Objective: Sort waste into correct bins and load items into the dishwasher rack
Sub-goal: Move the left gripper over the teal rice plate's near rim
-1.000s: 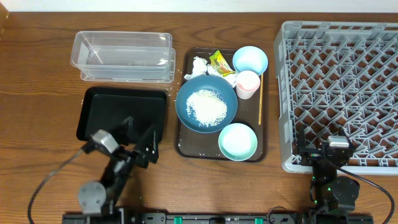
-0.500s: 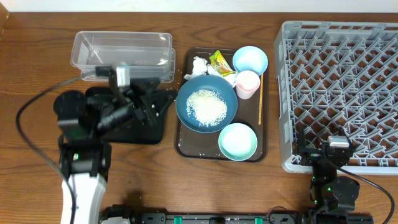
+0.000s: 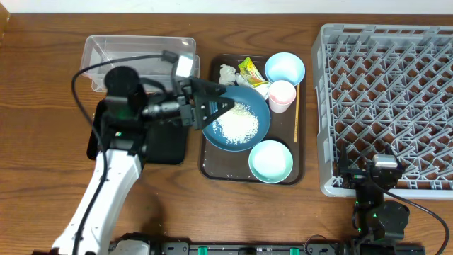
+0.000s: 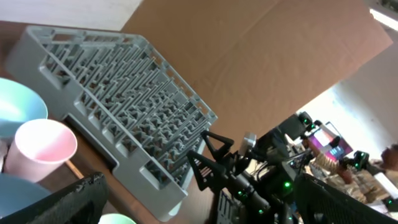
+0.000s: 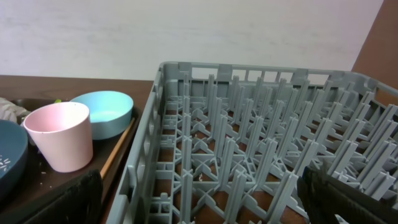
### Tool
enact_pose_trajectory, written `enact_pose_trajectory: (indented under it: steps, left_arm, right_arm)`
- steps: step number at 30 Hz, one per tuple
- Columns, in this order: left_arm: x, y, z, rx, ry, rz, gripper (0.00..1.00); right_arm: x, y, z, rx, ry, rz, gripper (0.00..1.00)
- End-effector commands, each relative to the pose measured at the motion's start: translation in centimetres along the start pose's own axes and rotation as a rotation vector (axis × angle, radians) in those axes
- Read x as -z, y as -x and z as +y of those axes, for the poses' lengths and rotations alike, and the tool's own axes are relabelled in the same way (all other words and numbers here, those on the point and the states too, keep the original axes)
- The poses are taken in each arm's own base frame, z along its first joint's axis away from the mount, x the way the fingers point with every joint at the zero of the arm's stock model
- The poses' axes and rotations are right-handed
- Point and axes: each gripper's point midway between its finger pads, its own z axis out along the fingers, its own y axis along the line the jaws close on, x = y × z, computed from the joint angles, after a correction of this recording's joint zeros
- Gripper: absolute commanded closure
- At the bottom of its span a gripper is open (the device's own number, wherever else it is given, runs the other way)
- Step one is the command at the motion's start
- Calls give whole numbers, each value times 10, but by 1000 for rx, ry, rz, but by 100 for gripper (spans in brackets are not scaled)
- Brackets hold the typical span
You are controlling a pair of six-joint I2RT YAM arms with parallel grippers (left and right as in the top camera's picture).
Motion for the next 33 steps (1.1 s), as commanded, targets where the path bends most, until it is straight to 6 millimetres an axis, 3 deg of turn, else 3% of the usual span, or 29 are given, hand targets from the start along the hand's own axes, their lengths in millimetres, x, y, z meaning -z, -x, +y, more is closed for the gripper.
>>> enact_pose_trajectory:
  steps: [1,4,6,9,11,15,21,25,30,33]
  left_arm:
    - [-2,14,14,-128,62,-39,3]
    - [5,24,46,-144,234,-108,3]
    - [19,30,81,-146,442,-160,3]
    - [58,26,132,-98,813,-195,3]
    - [75,18,143,-66,940,-152,3]
    - [85,9,128,-9,1028,-2,3]
    - [96,16,66,77,1113,142,3]
    - [70,22,28,43,956,144,3]
    - [48,20,20,96,877,127,3]
    - [30,6,26,138,862,180,3]
  right_arm:
    - [0,-1,-4,-7,-18,1,1]
    - [0,-1,-4,-7,-18,1,1]
    - [0,-1,-4,-7,-18,1,1]
    - [0,-1,-4,-7,-18,1,1]
    - [0,-1,-4,-7,-18,1,1]
    - [0,-1,-4,-7,-18,1,1]
    - [0,-1,-4,-7,-18,1,1]
    - [0,-1,-4,-7,-18,1,1]
    - [0,-1,-4,-7,-18,2,1]
    - [0,-1,-4,-7,-18,1,1]
